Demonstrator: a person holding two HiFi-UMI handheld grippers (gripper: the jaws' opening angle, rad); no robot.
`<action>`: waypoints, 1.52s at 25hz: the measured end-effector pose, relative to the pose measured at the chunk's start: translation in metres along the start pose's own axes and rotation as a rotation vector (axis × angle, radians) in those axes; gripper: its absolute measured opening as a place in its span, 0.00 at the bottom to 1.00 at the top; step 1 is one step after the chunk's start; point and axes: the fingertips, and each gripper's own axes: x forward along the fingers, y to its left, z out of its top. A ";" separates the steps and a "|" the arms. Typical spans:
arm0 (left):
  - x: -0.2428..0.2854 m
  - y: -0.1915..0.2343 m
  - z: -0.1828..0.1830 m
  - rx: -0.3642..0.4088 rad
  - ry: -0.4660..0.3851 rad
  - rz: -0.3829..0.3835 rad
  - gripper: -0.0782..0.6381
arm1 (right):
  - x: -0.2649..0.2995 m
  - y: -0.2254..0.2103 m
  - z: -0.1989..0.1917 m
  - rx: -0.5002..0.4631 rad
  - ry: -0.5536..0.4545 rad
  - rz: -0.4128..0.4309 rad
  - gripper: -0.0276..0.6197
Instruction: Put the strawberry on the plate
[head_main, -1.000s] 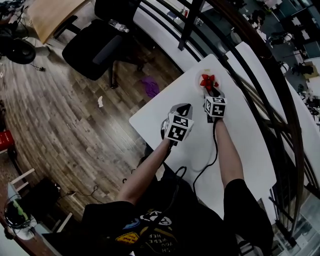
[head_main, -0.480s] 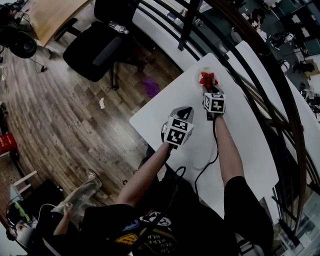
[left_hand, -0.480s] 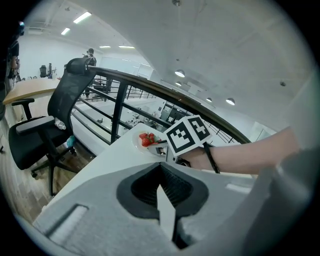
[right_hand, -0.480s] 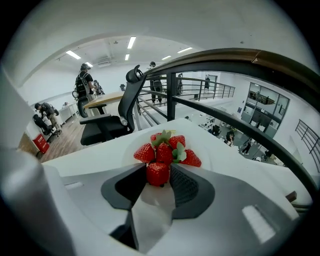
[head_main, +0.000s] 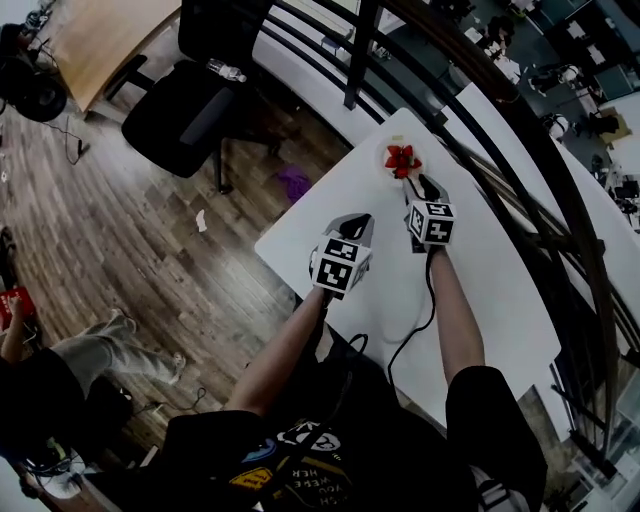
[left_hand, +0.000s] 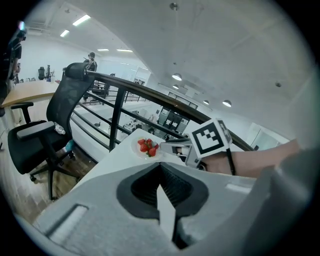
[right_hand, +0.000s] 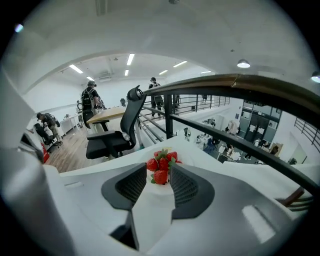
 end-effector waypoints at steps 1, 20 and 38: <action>-0.005 -0.001 0.003 0.005 -0.006 0.001 0.12 | -0.013 0.003 0.004 -0.003 -0.021 -0.001 0.26; -0.153 -0.094 0.025 0.206 -0.155 -0.025 0.12 | -0.324 0.105 0.020 0.118 -0.349 -0.040 0.05; -0.203 -0.143 0.020 0.366 -0.263 -0.071 0.12 | -0.378 0.145 -0.001 0.110 -0.400 -0.032 0.05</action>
